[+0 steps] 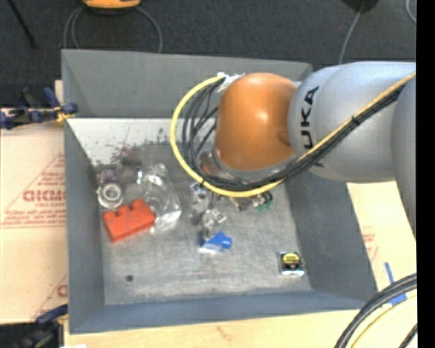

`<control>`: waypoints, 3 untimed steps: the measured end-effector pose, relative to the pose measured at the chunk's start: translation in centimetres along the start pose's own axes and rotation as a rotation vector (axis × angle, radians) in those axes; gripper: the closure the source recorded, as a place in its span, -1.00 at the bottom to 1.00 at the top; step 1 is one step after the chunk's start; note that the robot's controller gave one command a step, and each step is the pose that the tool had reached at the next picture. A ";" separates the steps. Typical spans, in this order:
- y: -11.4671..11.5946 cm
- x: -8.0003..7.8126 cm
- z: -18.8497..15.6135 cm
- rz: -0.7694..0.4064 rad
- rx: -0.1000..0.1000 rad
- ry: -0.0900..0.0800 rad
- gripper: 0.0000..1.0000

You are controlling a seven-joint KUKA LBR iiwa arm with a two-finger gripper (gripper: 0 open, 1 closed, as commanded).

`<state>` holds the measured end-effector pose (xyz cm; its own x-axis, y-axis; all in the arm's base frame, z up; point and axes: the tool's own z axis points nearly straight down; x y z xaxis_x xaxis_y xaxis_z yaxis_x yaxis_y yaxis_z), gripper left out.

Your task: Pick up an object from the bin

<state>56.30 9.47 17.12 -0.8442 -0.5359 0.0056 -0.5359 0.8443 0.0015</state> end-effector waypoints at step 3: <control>-7.8 4.6 9.3 -0.132 0.005 -0.012 -1.00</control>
Offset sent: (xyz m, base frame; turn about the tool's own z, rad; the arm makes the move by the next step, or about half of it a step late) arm 0.0000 0.0000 0.0000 0.0000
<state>56.51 0.40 7.84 -0.7665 -0.6422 -0.0058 -0.6422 0.7665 -0.0031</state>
